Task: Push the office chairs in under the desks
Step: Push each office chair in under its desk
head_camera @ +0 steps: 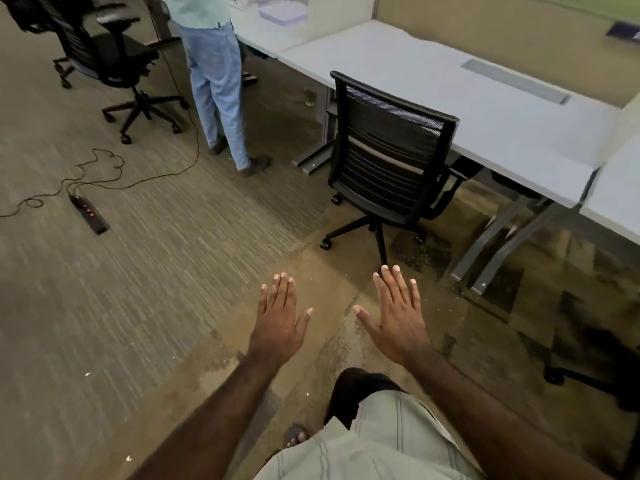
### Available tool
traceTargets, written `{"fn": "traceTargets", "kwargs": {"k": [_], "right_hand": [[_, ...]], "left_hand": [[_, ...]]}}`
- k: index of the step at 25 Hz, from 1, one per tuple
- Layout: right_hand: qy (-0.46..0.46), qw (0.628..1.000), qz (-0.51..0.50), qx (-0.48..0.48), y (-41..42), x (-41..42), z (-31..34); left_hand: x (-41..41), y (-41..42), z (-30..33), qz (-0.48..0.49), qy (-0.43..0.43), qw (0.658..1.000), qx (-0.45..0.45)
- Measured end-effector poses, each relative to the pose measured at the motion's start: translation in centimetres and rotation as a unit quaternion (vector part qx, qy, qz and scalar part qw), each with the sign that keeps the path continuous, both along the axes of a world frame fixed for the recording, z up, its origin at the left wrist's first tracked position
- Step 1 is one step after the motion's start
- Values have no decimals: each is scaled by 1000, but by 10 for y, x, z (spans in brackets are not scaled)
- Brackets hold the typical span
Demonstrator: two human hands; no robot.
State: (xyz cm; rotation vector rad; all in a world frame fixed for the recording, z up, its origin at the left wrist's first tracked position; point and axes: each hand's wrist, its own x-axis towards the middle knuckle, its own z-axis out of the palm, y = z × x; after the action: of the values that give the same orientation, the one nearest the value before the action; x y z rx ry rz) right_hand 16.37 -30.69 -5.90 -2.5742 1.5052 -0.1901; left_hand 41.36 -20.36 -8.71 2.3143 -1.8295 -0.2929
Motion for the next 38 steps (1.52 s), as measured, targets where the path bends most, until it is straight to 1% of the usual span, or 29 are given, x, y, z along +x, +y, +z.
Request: {"fn": "traceTargets", "kwargs": {"k": [3, 5, 8, 9, 10, 11, 13, 14, 15, 17, 19, 20, 23, 26, 30, 34, 36, 38], "right_hand": [[-9, 1000, -23, -7, -31, 25, -1], [-18, 999, -44, -17, -57, 44, -8], [-22, 997, -72, -5, -110, 70, -13], [-31, 996, -83, -11, -134, 81, -11], [-27, 996, -78, -19, -138, 82, -11], [-23, 996, -81, -20, -157, 89, -8], [-36, 992, -117, -19, -193, 102, -4], [-42, 990, -130, -22, -218, 110, 1], [-44, 991, -128, -22, -224, 112, 5], [-53, 988, -136, -42, -261, 120, 15], [-60, 985, -149, -56, -289, 125, 28], [-65, 985, -146, -65, -295, 126, 37], [-75, 977, -180, -89, -325, 128, 59], [-77, 967, -217, -106, -364, 132, 79], [-58, 959, -248, -125, -408, 136, 105], [-45, 956, -282, -73, -448, 137, 123], [-38, 953, -299, -33, -463, 139, 125], [-22, 952, -303, -18, -468, 137, 122]], "left_hand": [[27, -39, -7, -27, 7, 1000, -1], [47, -74, -13, -46, -2, 999, -17], [77, -138, -9, -68, 12, 998, -4], [88, -166, -4, -81, 7, 997, -17], [89, -170, -1, -89, 2, 996, -23], [98, -192, 4, -110, -3, 994, -19], [115, -233, 10, -135, -28, 990, -41], [125, -264, 15, -144, -34, 988, -47], [130, -271, 21, -139, -33, 988, -53], [141, -315, 29, -149, -19, 986, -70], [145, -348, 33, -168, -13, 984, -64], [144, -353, 37, -167, -12, 983, -69], [148, -398, 51, -185, 2, 979, -83], [151, -462, 67, -209, 26, 972, -101], [155, -527, 98, -243, 21, 959, -142], [165, -589, 125, -285, 0, 946, -154], [170, -613, 129, -296, -21, 945, -136], [173, -624, 127, -296, -36, 945, -134]]}}
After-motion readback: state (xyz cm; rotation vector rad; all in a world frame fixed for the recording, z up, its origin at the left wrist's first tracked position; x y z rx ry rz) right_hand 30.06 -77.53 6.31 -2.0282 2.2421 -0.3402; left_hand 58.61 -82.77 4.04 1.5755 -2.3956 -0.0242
